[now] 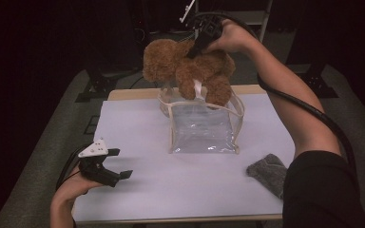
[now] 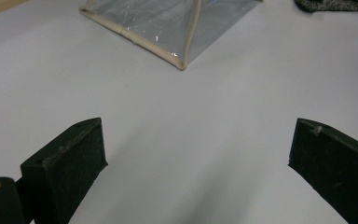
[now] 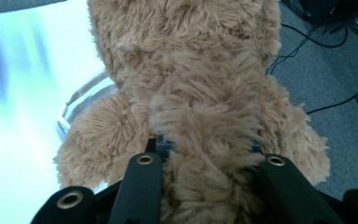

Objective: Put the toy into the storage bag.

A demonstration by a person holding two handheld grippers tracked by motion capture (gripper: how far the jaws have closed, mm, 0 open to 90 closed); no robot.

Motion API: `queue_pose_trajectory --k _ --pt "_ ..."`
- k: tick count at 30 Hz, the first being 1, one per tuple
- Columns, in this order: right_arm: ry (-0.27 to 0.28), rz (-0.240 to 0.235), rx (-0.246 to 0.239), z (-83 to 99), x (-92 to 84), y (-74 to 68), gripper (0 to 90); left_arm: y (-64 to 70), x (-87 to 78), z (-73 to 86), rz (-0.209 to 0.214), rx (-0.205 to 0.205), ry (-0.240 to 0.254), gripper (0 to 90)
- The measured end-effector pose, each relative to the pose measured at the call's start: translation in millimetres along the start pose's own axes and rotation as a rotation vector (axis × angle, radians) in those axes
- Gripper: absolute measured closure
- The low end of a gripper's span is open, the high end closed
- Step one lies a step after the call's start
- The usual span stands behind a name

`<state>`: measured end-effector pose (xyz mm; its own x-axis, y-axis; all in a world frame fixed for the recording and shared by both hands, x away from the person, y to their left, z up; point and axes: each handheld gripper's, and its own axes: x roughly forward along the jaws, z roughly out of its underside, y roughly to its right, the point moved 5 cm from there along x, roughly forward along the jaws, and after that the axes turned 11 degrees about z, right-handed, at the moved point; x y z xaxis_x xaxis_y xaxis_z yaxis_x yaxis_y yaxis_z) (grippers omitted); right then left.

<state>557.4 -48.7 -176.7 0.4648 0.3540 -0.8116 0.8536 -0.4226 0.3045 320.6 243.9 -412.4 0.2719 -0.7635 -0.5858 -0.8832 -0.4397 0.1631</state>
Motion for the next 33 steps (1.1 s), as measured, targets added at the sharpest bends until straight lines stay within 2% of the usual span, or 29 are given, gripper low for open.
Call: queue_pose_trajectory --k 4,7,10,13,16,22,28,29,33 --pt "0.003 -0.006 -0.019 -2.5 -2.5 -14.8 70.5 1.4 1.5 0.2 0.002 0.004 -0.011 2.8" --pt "0.011 -0.010 -0.048 -4.9 -5.8 -26.1 70.2 2.8 1.1 -0.3 0.004 0.008 -0.009 2.8" --pt "0.012 -0.008 -0.057 -6.8 -11.0 -36.6 70.3 3.9 -0.2 -0.8 0.003 0.008 -0.002 2.8" --pt "0.018 -0.010 -0.073 -8.0 -13.8 -43.1 70.3 4.2 -1.7 -0.6 -0.001 0.008 -0.001 2.8" --pt "0.029 -0.026 -0.089 -9.8 -17.6 -57.1 70.2 4.0 -3.4 0.1 -0.005 0.007 0.003 2.8" --pt "0.041 -0.069 -0.106 -10.4 -17.5 -76.1 70.3 5.5 -5.2 -0.8 -0.007 0.011 0.007 2.8" --pt "0.051 -0.101 -0.082 -3.8 -12.1 -76.6 70.2 5.8 -4.7 -0.2 -0.004 0.011 0.002 2.8" --pt "0.052 -0.106 -0.055 0.0 -9.1 -71.4 70.2 5.5 -3.7 0.1 -0.004 0.009 0.002 2.8" --pt "0.055 -0.103 -0.022 7.8 -3.1 -58.1 70.2 5.3 -4.6 0.5 -0.007 0.007 -0.003 2.8"
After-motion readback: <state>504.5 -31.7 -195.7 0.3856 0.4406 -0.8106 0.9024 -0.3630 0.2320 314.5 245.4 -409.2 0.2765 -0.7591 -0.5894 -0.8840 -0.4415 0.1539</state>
